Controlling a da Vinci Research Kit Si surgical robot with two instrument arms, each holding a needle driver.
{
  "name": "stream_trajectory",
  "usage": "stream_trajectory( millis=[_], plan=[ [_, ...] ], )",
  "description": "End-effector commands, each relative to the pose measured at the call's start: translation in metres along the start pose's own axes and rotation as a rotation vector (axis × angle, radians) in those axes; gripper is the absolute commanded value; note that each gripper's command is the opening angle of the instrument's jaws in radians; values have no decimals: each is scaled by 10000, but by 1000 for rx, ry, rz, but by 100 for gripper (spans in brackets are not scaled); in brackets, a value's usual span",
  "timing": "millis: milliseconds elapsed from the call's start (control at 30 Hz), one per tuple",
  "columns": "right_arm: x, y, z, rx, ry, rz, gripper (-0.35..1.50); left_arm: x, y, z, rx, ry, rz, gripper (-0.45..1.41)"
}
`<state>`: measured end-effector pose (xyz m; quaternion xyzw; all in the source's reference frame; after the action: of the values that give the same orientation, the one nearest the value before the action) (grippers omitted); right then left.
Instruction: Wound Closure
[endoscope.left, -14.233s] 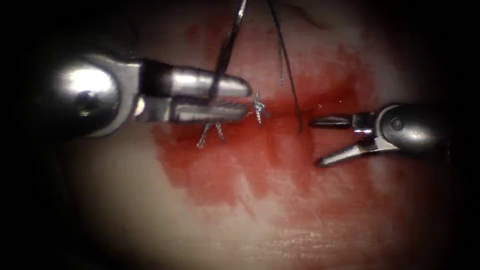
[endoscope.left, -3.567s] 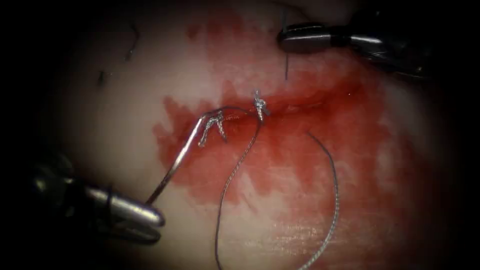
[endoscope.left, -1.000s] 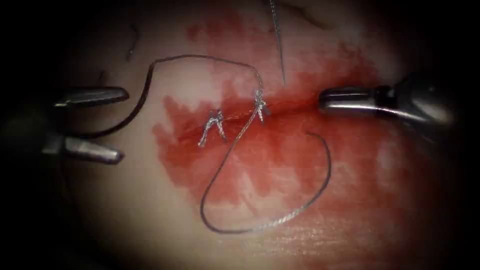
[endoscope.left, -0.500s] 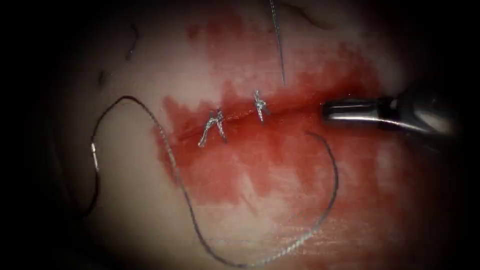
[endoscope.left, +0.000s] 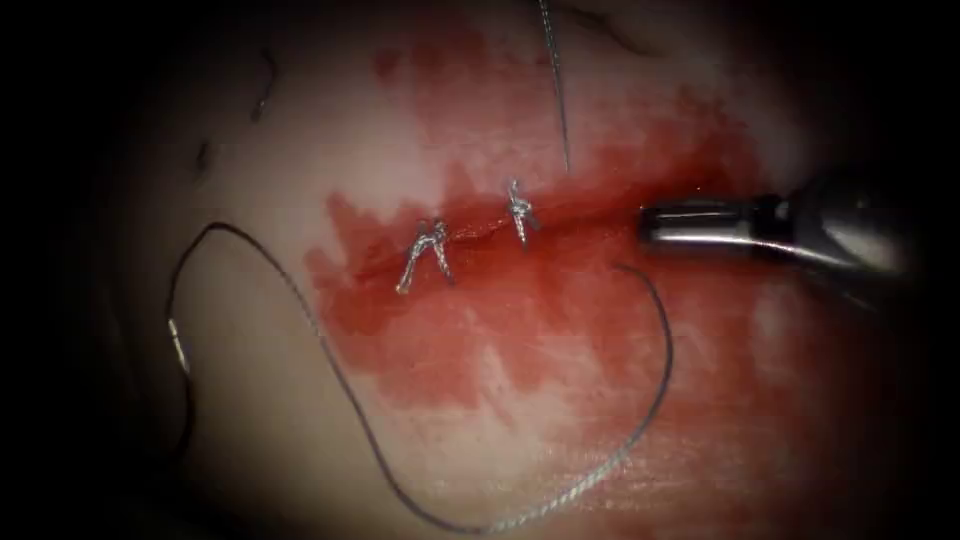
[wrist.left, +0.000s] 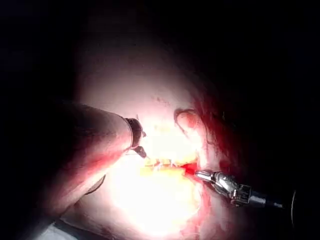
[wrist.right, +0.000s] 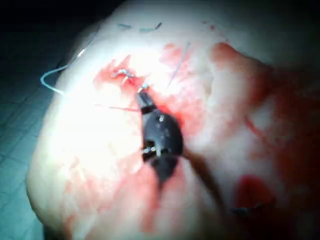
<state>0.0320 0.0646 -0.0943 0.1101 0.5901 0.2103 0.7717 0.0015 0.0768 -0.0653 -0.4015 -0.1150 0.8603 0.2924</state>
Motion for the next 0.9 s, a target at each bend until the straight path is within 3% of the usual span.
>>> stream_trajectory(
  millis=[33,200,267,500,733,900],
  plan=[
    [-2,0,9,2,4,-2,-25,-3,-4,13,10,3,33,69],
    [-2,-2,9,2,4,-2,-25,-49,6,37,30,-85,96,69],
    [-1,-3,11,-2,3,-1,-25,-76,10,56,67,-127,57,76],
    [0,-6,14,2,5,-1,-25,-92,-15,86,201,-135,49,75],
    [0,-7,13,3,5,-1,-25,-135,3,123,181,-108,-9,75],
    [0,-8,11,5,5,-1,-27,-151,15,120,120,-139,-52,76]
  ],
)
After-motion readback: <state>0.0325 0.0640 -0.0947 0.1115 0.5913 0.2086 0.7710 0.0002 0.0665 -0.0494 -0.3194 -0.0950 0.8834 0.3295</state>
